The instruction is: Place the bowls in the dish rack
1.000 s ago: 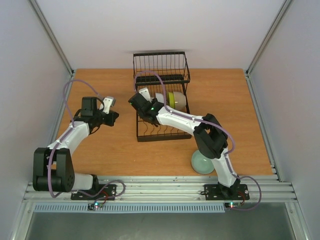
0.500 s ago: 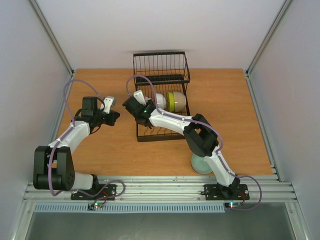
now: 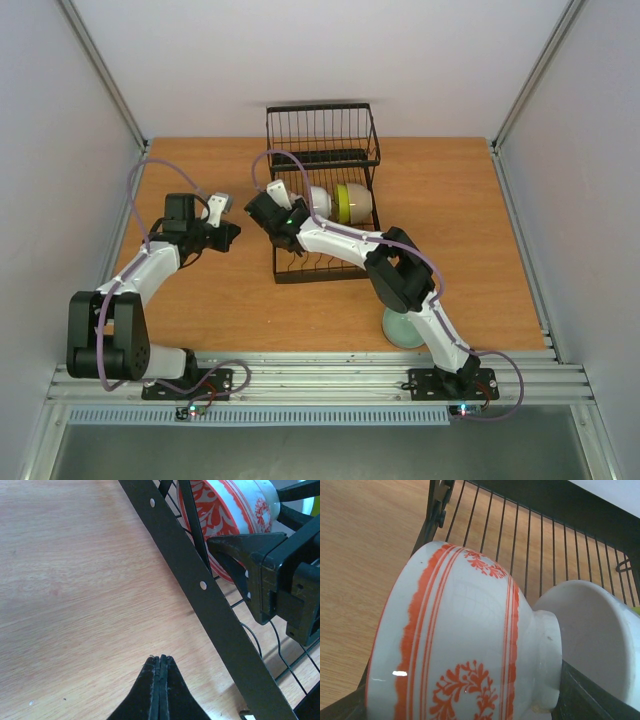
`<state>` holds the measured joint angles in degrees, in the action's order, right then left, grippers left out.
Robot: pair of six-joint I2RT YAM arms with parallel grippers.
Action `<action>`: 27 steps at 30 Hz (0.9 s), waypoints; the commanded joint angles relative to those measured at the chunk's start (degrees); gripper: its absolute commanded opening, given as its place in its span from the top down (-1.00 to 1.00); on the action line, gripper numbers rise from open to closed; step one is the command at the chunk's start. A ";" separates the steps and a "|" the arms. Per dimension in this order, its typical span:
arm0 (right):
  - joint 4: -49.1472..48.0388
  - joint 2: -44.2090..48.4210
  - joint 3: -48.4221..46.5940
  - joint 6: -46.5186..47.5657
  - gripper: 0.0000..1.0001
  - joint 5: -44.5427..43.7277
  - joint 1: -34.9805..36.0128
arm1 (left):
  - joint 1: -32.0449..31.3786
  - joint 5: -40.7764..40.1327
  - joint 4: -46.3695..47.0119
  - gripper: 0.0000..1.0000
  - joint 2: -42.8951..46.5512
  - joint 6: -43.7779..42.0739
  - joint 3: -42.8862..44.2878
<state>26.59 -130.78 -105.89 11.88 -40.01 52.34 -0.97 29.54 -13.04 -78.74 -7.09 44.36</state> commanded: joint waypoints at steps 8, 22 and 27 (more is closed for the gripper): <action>-2.35 1.85 -0.10 2.17 -0.92 -0.37 0.05 | 0.27 2.61 1.09 0.99 -0.66 -1.25 0.42; -11.76 22.59 17.00 4.59 -0.94 1.03 2.68 | 0.27 2.76 0.83 0.99 -0.56 -1.60 0.29; -4.38 40.64 30.42 -3.50 -0.81 -1.80 1.80 | 0.27 2.99 0.80 0.99 -0.45 -1.85 0.19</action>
<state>17.58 -101.82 -81.93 15.03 -38.81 54.81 -0.97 31.55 -13.47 -78.76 -7.97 44.36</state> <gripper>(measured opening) 0.929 0.009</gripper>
